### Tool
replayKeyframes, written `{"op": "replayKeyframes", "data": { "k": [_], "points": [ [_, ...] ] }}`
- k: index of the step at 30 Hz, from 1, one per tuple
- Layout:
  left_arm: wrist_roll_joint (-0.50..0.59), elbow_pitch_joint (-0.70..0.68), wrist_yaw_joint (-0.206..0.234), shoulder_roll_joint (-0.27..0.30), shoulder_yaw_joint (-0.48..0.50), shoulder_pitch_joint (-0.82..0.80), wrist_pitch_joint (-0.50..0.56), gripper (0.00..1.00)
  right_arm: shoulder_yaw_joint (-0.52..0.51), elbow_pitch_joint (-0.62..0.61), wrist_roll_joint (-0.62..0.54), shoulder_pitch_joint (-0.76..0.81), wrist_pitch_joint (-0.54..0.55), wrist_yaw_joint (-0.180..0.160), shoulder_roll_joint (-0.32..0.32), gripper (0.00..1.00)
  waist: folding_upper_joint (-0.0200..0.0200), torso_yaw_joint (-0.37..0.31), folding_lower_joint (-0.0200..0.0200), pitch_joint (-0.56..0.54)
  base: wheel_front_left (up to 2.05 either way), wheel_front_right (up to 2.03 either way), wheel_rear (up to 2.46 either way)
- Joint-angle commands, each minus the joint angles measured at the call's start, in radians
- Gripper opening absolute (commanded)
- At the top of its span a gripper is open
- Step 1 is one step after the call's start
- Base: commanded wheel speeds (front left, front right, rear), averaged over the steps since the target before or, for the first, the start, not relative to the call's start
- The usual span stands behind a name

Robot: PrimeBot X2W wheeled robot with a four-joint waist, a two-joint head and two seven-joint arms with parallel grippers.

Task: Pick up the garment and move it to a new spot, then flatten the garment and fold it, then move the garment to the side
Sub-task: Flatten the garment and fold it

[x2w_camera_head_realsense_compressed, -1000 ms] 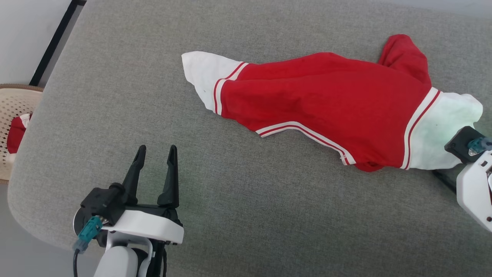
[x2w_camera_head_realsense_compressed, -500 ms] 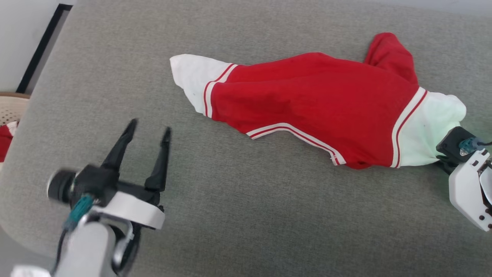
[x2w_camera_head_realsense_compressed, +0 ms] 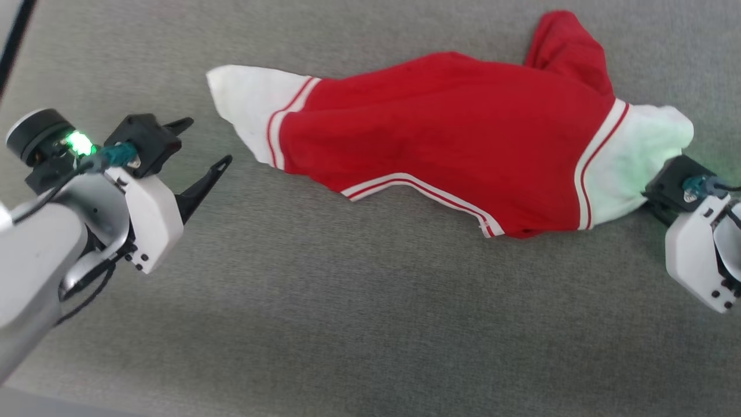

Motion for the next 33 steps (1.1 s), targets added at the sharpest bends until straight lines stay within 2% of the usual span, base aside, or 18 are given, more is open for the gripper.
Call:
{"op": "replayKeyframes", "data": {
  "k": [1,4,8,17,24,31,32,33],
  "points": [
    [-0.014,0.010,0.003,-0.001,-0.024,-0.015,0.002,1.00,0.017,0.013,-0.005,0.005,0.012,-0.006,0.010,0.00,-0.0001,-0.012,0.0000,0.019,0.00,0.00,0.00],
    [-0.055,0.074,0.003,0.017,-0.177,-0.133,0.003,1.00,0.029,-0.002,-0.013,-0.022,0.024,-0.006,0.011,0.00,-0.0001,-0.024,0.0000,0.048,0.00,0.00,0.00],
    [-0.085,0.158,0.003,0.000,-0.253,-0.237,-0.022,1.00,0.036,-0.012,-0.019,-0.049,0.034,-0.006,0.005,0.00,-0.0001,-0.034,0.0000,0.081,0.00,0.00,0.00],
    [0.020,0.177,0.003,-0.021,-0.264,-0.240,0.047,1.00,0.056,-0.021,-0.025,-0.084,0.054,-0.006,0.008,0.00,-0.0001,-0.053,0.0000,0.126,0.00,0.00,0.00],
    [0.086,0.173,0.003,-0.023,-0.265,-0.266,0.040,1.00,0.069,-0.012,-0.024,-0.087,0.050,-0.006,0.020,0.00,-0.0001,-0.064,0.0000,0.138,0.00,0.00,0.00],
    [0.102,0.168,0.002,-0.033,-0.266,-0.274,0.041,1.00,0.071,-0.001,-0.024,-0.090,0.044,-0.006,0.032,0.00,-0.0001,-0.075,0.0000,0.146,0.00,0.00,0.00],
    [0.094,0.167,0.002,-0.036,-0.266,-0.272,0.044,0.45,0.071,0.002,-0.024,-0.091,0.043,-0.006,0.035,0.00,-0.0001,-0.076,0.0000,0.147,0.00,0.00,0.00],
    [0.096,0.165,0.002,-0.037,-0.266,-0.273,0.048,0.23,0.071,0.004,-0.024,-0.092,0.040,-0.006,0.037,0.00,-0.0001,-0.078,0.0000,0.148,0.00,0.00,0.00]
  ]
}}
